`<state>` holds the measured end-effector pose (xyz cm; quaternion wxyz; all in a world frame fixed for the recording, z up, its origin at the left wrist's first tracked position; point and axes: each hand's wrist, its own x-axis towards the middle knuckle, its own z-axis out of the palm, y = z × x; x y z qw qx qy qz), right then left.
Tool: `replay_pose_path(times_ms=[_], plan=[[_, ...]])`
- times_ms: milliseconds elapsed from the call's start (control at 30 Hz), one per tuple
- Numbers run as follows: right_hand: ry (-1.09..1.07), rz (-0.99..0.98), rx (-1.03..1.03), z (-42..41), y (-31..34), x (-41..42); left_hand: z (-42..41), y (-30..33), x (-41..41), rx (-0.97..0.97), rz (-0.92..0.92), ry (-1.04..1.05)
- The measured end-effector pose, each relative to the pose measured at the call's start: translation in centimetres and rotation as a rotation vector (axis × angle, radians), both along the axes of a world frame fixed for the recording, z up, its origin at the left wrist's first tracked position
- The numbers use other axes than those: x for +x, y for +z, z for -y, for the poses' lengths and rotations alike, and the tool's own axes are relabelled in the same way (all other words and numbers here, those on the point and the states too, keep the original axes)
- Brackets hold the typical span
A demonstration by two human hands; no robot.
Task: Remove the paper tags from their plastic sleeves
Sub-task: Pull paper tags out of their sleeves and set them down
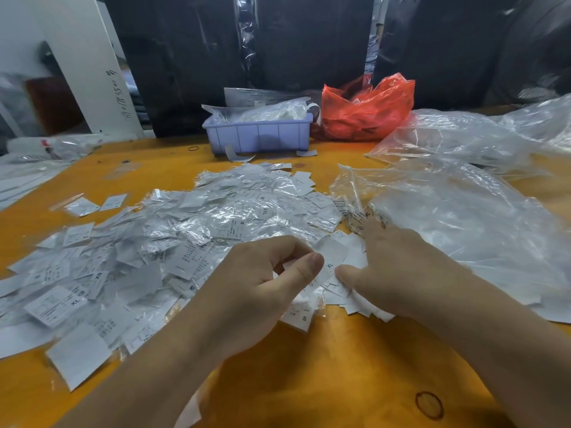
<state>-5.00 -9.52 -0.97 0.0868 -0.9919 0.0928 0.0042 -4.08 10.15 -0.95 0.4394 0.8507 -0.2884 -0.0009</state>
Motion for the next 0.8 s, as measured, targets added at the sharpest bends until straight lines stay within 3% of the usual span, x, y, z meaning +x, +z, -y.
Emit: replay_pose_path(times_ms=[200,400,467,567,633,800], plan=[[0.196,0.231,0.04,-1.3,0.3,-1.1,0.0,0.1,0.0,0.0,0.01,0.023],[0.341,0.383,0.255,-2.1,1.1,-1.9,-0.2,0.0,0.5,-0.029,0.019,0.131],[0.334,0.377,0.479,-2.0,1.3,-1.9,-0.4,-0.1,0.8,-0.04,0.001,0.182],[0.354,0.298,1.032,-1.7,2.0,-1.5,-0.6,-0.2,0.9,-0.035,0.001,0.222],[0.369,0.273,1.297,-1.3,2.3,-1.2,-0.5,-0.1,0.8,-0.007,0.019,0.232],[0.334,0.307,1.666,-1.1,2.5,-0.7,-0.4,0.0,0.6,0.017,0.016,0.254]])
